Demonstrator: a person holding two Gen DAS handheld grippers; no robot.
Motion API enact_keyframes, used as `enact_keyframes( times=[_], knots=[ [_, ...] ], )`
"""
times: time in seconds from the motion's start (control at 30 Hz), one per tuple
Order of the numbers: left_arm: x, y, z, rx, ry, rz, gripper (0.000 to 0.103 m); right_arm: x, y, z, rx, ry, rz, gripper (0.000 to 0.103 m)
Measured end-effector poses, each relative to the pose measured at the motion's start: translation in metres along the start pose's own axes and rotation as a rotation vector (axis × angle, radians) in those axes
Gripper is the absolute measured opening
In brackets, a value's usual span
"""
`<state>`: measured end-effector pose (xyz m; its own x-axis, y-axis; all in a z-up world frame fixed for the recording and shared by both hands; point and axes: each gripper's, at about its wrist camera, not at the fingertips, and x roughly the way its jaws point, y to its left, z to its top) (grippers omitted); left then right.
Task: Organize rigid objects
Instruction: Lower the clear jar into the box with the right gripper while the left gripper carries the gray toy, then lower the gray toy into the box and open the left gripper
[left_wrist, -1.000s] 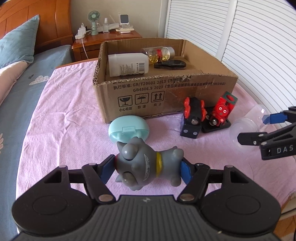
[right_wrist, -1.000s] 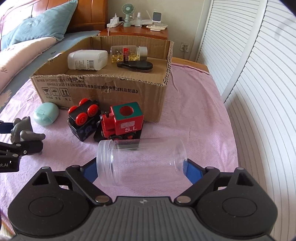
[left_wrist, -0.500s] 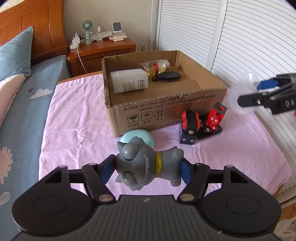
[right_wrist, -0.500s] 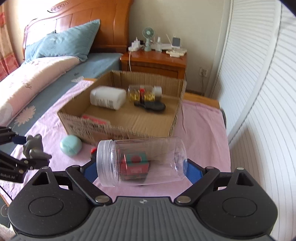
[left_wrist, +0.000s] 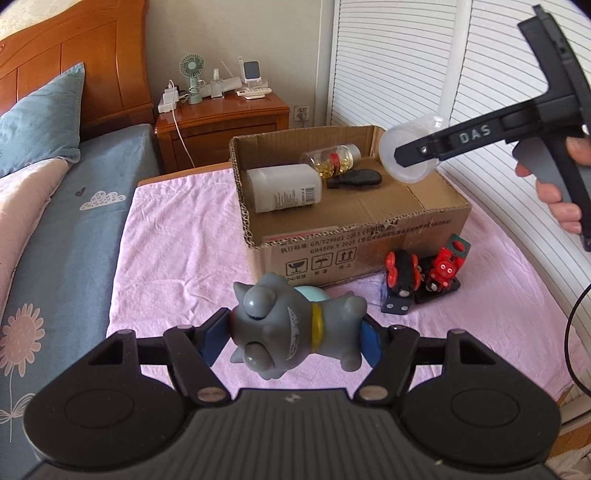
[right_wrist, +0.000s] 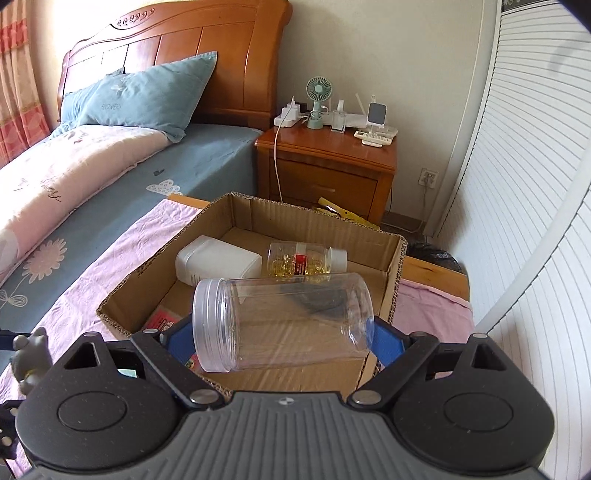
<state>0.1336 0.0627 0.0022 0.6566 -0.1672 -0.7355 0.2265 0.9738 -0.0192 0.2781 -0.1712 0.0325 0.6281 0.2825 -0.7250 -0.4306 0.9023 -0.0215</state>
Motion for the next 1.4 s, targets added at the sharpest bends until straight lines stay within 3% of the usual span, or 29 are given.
enact_keyframes(
  times=[0.13,0.4,0.8,1.1,1.4],
  knots=[
    [0.002,0.003,0.002,-0.010,-0.001,0.002,0.070,0.013,-0.001,-0.006,0.009,0.005,0.011,0.103],
    [0.003,0.002,0.010,-0.010,-0.005,-0.003,0.070,-0.004,-0.009,-0.029,0.087,0.014,0.032,0.103],
    [0.009,-0.008,0.049,0.020,-0.048,-0.013,0.070,-0.046,0.006,-0.071,0.118,0.015,-0.083,0.103],
    [0.064,-0.015,0.095,-0.002,-0.016,-0.024,0.070,-0.059,0.005,-0.084,0.154,0.001,-0.079,0.103],
    [0.111,-0.016,0.101,-0.033,0.054,0.021,0.071,-0.054,-0.009,-0.092,0.194,0.025,-0.094,0.103]
  ],
)
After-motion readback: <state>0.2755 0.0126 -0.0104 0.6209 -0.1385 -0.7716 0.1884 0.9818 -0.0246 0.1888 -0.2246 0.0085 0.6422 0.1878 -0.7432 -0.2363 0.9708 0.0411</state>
